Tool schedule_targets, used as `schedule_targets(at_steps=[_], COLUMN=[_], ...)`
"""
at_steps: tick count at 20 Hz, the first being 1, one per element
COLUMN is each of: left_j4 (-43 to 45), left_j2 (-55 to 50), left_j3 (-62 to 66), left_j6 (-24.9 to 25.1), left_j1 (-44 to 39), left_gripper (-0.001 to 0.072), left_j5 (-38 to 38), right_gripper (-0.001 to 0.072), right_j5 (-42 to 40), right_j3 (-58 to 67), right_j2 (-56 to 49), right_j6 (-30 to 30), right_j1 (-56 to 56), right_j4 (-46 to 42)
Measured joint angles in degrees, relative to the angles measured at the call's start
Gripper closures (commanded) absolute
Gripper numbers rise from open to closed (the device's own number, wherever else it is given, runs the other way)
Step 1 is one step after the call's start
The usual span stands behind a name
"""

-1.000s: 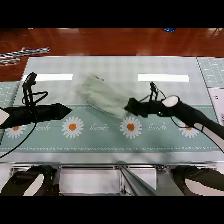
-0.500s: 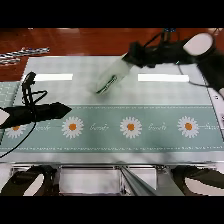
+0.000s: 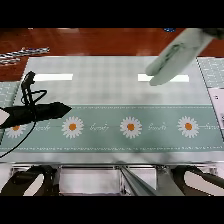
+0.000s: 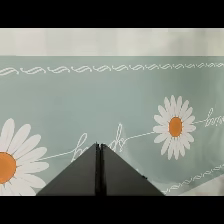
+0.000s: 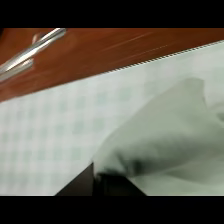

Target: Fold the shirts.

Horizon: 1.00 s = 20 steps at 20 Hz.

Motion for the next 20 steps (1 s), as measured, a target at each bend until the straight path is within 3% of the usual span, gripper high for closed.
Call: schedule_targets(at_steps=[4,10,14,18,19,20], left_j4=[0.0,0.0,-0.7,-0.8,-0.8,-0.9], left_j2=[0.0,0.0,0.0,0.0,0.0,0.0], left_j3=[0.0,0.0,0.0,0.0,0.0,0.0], left_j6=[0.0,0.0,0.0,0.0,0.1,0.2], left_j1=[0.0,0.0,0.0,0.0,0.0,0.0], left_gripper=[0.0689,0.0690,0.0689,0.0689,0.0689,0.0689], left_j5=[0.1,0.1,0.1,0.2,0.2,0.2], right_gripper=[0.0694,0.0695,0.0693,0.0681,0.0567,0.0373], right_j5=[10.0,20.6,22.8,25.1,25.4,25.8], right_j3=[0.6,-7.9,-20.2,-32.6,-35.5,-38.0], right_j2=[3.8,11.9,19.3,26.4,28.3,29.7], right_j6=[-0.9,-2.4,-3.0,-3.0,-2.6,-1.9], right_j1=[-13.5,-27.5,-36.2,-42.3,-43.0,-43.6], right_j4=[-0.3,-8.8,-19.0,-35.5,-40.1,-44.1])
